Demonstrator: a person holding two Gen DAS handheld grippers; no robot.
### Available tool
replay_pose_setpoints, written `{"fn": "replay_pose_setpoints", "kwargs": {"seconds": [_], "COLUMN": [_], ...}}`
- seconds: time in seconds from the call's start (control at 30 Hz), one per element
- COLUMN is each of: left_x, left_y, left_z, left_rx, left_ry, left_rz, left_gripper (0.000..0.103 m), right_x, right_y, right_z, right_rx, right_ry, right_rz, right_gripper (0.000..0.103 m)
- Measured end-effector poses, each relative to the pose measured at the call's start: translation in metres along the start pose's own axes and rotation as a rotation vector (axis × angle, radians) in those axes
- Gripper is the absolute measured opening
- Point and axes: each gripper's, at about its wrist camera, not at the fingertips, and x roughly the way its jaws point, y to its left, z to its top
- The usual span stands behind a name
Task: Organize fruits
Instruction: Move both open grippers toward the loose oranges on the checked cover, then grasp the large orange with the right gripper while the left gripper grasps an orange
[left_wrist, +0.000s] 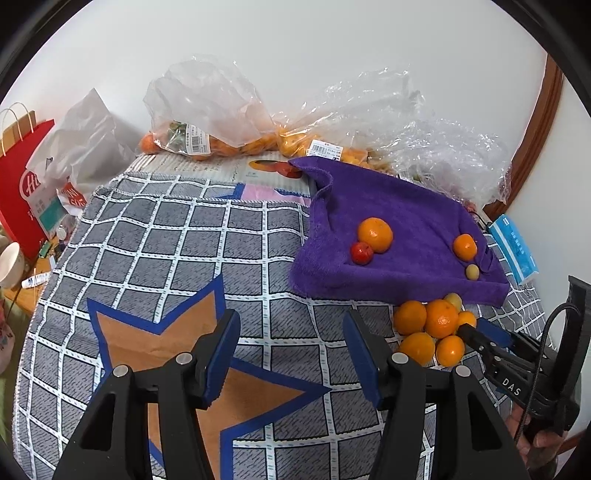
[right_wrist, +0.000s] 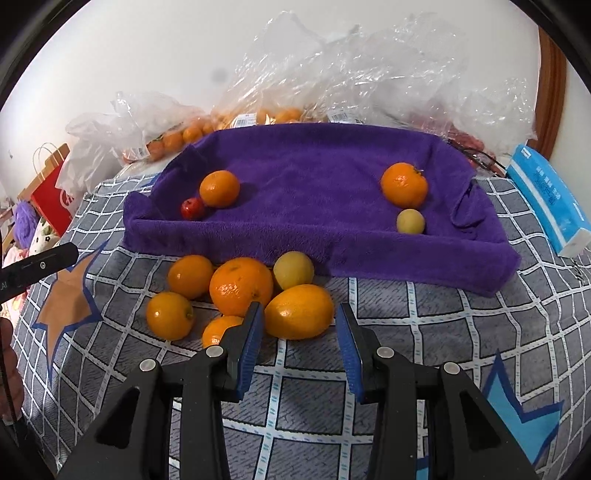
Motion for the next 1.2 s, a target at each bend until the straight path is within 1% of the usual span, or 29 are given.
{"fn": "replay_pose_setpoints", "kwargs": {"seconds": [0.17,0.4,0.5,0.63,0.77,0.93,1.07,1.1,1.2], "left_x": [0.003,0.003,0.003,-0.001,-0.003,0.002,0.003,0.003,0.002], "left_y": [-0.004,-0.009,-0.013,-0.020,-0.031,-0.044,-0.050,-0.051,-0.052], "left_z": [-0.001,-0.008,-0.011,-0.013,-0.017,-0.021,-0.026,-0.027,-0.030], "left_rx": [0.008,0.017,0.023,0.033,0.043,0.052,0.061,0.061,0.060], "left_ry": [0.013,0.028,0.038,0.036,0.034,0.056,0.071,0.073,0.066], "left_rz": [-0.017,-0.024,-0.023,-0.029,-0.042,-0.060,-0.075,-0.079,-0.094], "left_gripper": [0.056,0.056,0.056,0.056,0.056,0.056,0.056,0.056,0.056], "right_x": [0.006,0.009,0.002,-0.017,-0.033,-0.035,-0.033,-0.030,-0.030], "right_y": [-0.001,-0.003,-0.007,-0.024,-0.044,-0.053,-0.051,-0.051,-0.052], "right_z": [0.004,0.004,-0.001,-0.010,-0.024,-0.038,-0.041,-0.040,-0.040], "right_rx": [0.012,0.011,0.020,0.050,0.066,0.073,0.053,0.056,0.068], "right_ry": [0.013,0.024,0.017,-0.008,0.000,0.023,0.004,0.011,-0.004], "right_rz": [0.009,0.032,0.031,0.012,-0.019,-0.020,-0.016,-0.007,0.001], "right_gripper": [0.042,0.042,0.041,0.042,0.042,0.042,0.043,0.042,0.041]}}
